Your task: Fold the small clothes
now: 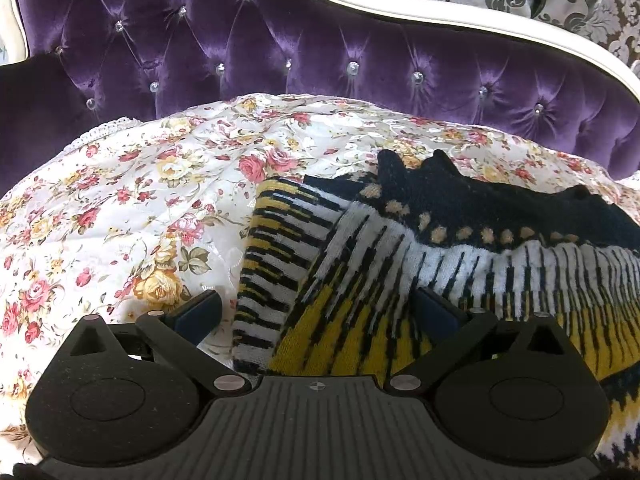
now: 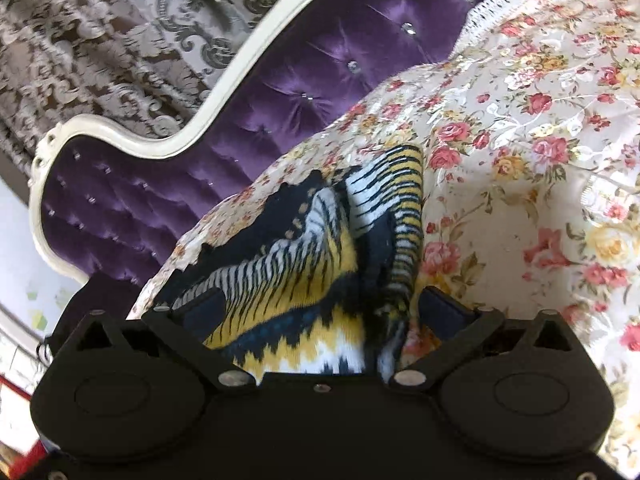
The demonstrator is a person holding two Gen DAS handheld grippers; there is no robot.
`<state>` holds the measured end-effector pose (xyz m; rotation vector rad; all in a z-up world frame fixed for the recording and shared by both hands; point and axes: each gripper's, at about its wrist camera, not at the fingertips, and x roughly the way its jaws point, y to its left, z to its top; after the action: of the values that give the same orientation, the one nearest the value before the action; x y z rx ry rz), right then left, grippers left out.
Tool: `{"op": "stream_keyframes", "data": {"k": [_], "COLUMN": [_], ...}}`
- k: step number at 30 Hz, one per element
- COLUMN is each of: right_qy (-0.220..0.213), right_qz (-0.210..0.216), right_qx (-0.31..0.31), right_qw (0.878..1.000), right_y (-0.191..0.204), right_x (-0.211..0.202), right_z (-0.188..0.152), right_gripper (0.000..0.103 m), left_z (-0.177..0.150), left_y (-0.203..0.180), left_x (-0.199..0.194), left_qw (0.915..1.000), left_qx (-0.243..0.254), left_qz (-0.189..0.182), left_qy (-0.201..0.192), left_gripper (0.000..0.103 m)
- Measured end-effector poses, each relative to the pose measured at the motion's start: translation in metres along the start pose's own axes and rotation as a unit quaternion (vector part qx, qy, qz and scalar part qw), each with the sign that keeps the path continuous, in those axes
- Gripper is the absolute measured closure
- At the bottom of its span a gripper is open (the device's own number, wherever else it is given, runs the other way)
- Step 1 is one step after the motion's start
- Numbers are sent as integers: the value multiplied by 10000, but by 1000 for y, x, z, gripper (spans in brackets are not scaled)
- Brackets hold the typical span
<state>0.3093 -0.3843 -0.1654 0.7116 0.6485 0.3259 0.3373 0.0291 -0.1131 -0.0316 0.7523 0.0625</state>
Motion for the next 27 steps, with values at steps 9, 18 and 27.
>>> {"op": "stream_keyframes", "data": {"k": [9,18,27], "right_qy": [-237,-69,966], "right_qz": [22,292,836], "right_qx": [107,-239,-206], "right_qw": [9997,9993,9916], "right_y": [-10,-14,10], "right_x": [27,23,8], "right_z": [35,27,-3], "right_gripper": [0,0,0], "left_z": [1,0,0], "left_y": [0,0,0], "left_x": [1,1,1], "left_qw": [10000,10000,10000], "left_qx": [3,-6,-17], "left_qz": [9,5,4], "left_qy": [4,-23,-14], "left_gripper": [0,0,0]}}
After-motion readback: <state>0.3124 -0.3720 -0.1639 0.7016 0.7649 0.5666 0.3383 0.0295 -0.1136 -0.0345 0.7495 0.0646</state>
